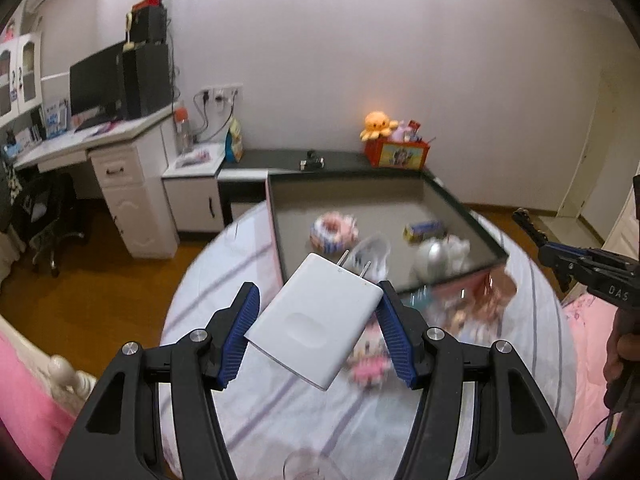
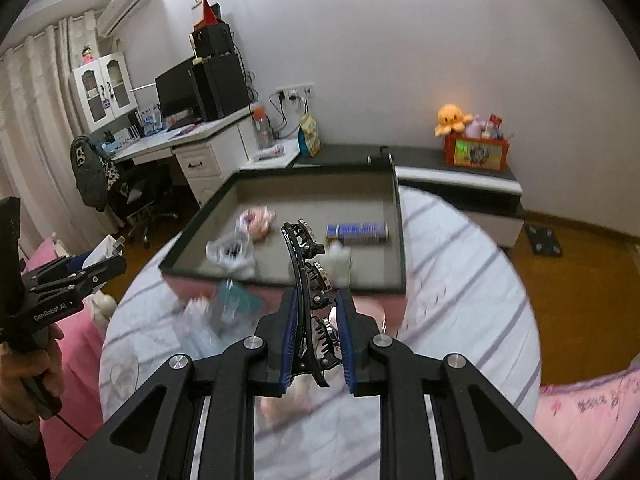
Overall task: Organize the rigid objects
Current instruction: 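Carry both items into the pink box and open both tools to release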
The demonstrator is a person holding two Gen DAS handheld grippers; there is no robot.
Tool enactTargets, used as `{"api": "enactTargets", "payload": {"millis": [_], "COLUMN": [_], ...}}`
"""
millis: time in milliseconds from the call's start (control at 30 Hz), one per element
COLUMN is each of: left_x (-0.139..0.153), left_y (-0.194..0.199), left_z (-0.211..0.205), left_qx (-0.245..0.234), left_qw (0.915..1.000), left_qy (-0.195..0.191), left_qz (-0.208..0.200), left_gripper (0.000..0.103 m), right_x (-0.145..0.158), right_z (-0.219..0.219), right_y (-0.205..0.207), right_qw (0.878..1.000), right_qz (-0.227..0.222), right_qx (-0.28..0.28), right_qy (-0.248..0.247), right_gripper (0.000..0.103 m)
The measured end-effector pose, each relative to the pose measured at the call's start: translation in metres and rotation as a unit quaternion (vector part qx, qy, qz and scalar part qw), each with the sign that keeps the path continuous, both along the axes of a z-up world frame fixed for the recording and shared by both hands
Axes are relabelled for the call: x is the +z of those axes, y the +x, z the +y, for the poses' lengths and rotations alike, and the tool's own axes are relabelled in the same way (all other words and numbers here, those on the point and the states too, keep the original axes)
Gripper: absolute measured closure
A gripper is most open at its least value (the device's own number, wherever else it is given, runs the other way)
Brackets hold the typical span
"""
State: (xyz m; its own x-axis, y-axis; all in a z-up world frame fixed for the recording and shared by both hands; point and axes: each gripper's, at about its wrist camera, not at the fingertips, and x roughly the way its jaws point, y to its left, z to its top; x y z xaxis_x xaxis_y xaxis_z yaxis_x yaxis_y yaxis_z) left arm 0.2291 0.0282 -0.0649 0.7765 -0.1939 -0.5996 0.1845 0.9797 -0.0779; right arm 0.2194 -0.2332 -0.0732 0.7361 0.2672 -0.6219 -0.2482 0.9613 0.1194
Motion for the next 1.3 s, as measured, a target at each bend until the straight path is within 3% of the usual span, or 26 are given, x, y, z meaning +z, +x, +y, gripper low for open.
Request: {"api": "enactTargets", "payload": {"millis": [300, 600, 967, 1033, 1067, 1100, 1133, 1167, 1300], "left_x": [0.013, -0.010, -0.043, -0.044, -0.042, -0.039, -0.037, -0.032, -0.020], "left_y": [0.071, 0.138, 0.172, 0.171, 0.168, 0.164, 0.162, 0.158, 0.140], "left_z": [-0.019, -0.043, -0.061, -0.060, -0.059, -0.059, -0.059, -0.059, -0.053], "left_qx": [-0.019, -0.031, -0.036, -0.030, -0.028, -0.026, -0.022, -0.017, -0.003], "left_qw": [0.9997, 0.9992, 0.9968, 0.9970, 0.9972, 0.9977, 0.9982, 0.9988, 0.9995], "left_qy": [-0.014, -0.017, 0.001, 0.003, 0.002, 0.002, 0.004, 0.009, 0.011], "left_qz": [-0.010, 0.020, 0.071, 0.072, 0.069, 0.062, 0.056, 0.046, 0.029], "left_gripper": [0.043, 0.043, 0.042, 0.034, 0.023, 0.010, 0.004, 0.000, 0.000], "right_x": [0.012, -0.016, -0.046, -0.047, -0.047, -0.047, -0.047, -0.046, -0.037], "right_z": [0.012, 0.022, 0.022, 0.020, 0.019, 0.018, 0.018, 0.016, 0.009], "right_y": [0.066, 0.131, 0.155, 0.154, 0.153, 0.152, 0.151, 0.148, 0.137], "right_qw": [1.000, 0.999, 0.996, 0.996, 0.996, 0.996, 0.996, 0.997, 0.997], "right_qz": [-0.007, 0.038, 0.083, 0.084, 0.084, 0.085, 0.084, 0.080, 0.068], "right_qx": [0.011, 0.011, 0.003, -0.001, -0.004, -0.006, -0.009, -0.012, -0.030], "right_qy": [-0.003, -0.008, -0.013, -0.011, -0.010, -0.011, -0.012, -0.009, 0.006], "right_gripper": [0.084, 0.084, 0.083, 0.083, 0.078, 0.059, 0.044, 0.020, 0.011]}}
